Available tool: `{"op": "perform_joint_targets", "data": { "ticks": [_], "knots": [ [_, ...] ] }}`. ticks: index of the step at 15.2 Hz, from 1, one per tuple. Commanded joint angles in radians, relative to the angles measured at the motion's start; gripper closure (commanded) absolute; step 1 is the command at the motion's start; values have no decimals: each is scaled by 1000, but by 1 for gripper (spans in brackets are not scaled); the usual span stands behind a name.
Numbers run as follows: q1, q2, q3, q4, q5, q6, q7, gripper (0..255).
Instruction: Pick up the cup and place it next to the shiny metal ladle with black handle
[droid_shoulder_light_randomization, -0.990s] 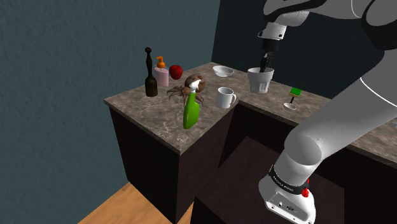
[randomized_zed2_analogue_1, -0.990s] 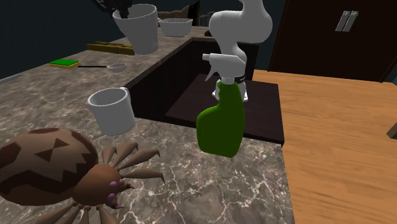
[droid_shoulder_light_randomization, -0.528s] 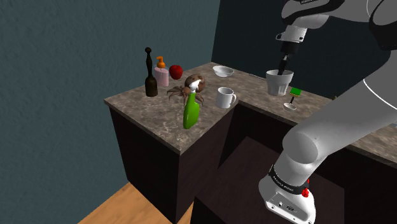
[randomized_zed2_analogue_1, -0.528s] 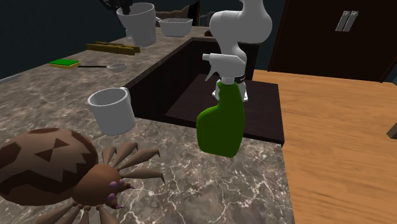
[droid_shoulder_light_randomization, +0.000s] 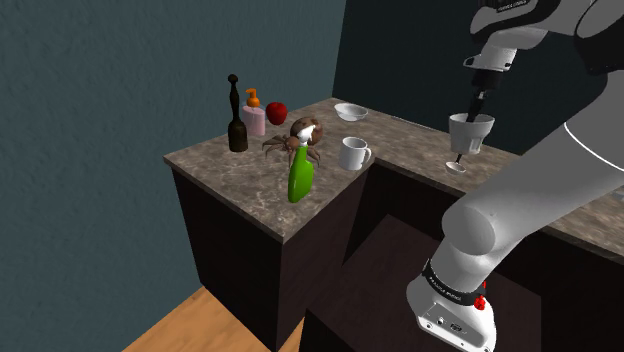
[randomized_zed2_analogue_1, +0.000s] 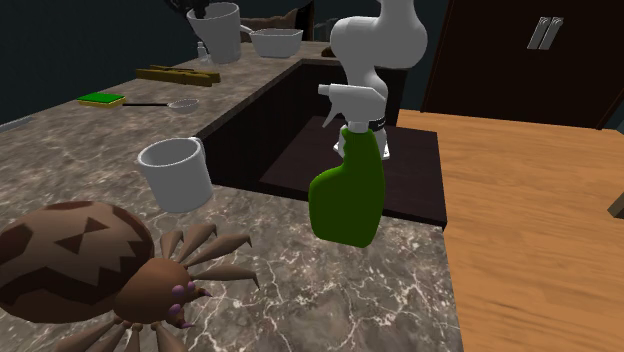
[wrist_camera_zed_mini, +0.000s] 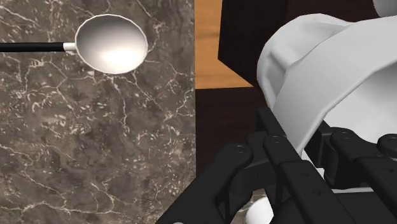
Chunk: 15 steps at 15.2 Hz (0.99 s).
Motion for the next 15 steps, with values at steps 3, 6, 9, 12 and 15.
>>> {"op": "perform_joint_targets", "data": {
  "ticks": [3, 6, 9, 12, 15],
  "knots": [
    [-18, 63, -94, 65, 5, -2, -128, 255],
    [-30, 132, -173, 122, 32, 2, -233, 255],
    [-46, 232, -261, 189, 90, 6, -357, 255],
    [-118, 418, -353, 291, 226, -1, -549, 255],
    [-129, 415, -337, 251, 224, 39, -545, 255]
  ]
}}
